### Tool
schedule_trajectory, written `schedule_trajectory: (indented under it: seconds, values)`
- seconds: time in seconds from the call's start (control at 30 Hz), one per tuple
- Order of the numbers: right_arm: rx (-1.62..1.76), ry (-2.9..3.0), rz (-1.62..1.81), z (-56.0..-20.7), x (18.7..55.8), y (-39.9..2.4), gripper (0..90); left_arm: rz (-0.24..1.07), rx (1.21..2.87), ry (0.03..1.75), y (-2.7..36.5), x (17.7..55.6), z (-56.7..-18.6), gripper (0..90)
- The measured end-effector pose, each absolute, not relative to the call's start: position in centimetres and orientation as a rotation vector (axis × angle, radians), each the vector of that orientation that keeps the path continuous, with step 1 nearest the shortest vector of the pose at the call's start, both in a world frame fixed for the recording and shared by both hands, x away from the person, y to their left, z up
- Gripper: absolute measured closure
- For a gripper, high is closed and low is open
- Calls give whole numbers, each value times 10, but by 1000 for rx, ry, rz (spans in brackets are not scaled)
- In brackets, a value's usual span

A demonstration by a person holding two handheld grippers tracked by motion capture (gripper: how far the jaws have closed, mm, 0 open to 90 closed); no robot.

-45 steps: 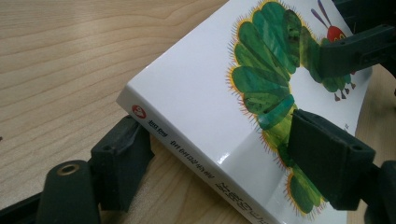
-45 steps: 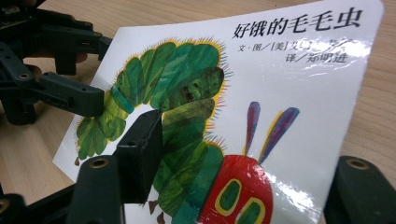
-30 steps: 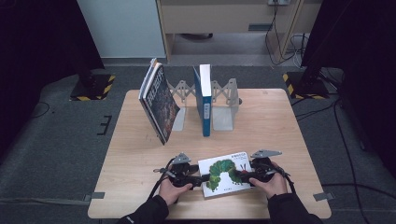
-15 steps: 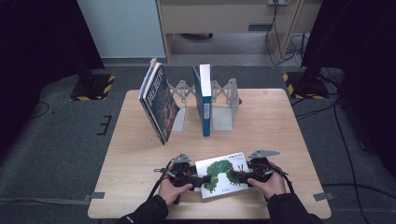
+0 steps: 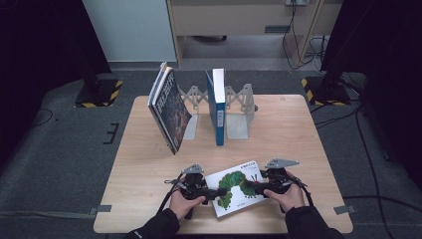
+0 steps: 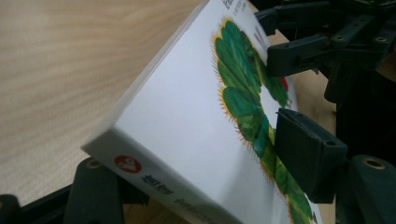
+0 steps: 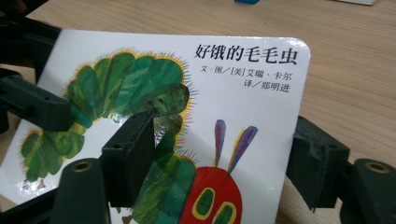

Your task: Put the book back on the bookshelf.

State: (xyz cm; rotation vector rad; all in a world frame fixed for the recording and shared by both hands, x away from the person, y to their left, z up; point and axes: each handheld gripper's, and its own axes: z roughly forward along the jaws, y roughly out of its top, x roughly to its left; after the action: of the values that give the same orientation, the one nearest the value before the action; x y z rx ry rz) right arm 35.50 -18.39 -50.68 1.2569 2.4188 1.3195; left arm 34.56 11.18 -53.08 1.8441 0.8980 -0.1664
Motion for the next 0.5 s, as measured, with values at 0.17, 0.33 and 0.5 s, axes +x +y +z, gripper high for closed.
schedule_trajectory:
  seconds: [0.17,0.33,0.5]
  values:
    - [1249,2401,1348,-506,355,-187,308,-156,1843,898,113,345,-525,388]
    - [1246,2381,1362,-504,356,-187,330,-157,1834,904,114,344,-522,434]
    - [1250,2361,1395,-502,356,-190,347,-157,1830,909,115,341,-516,489]
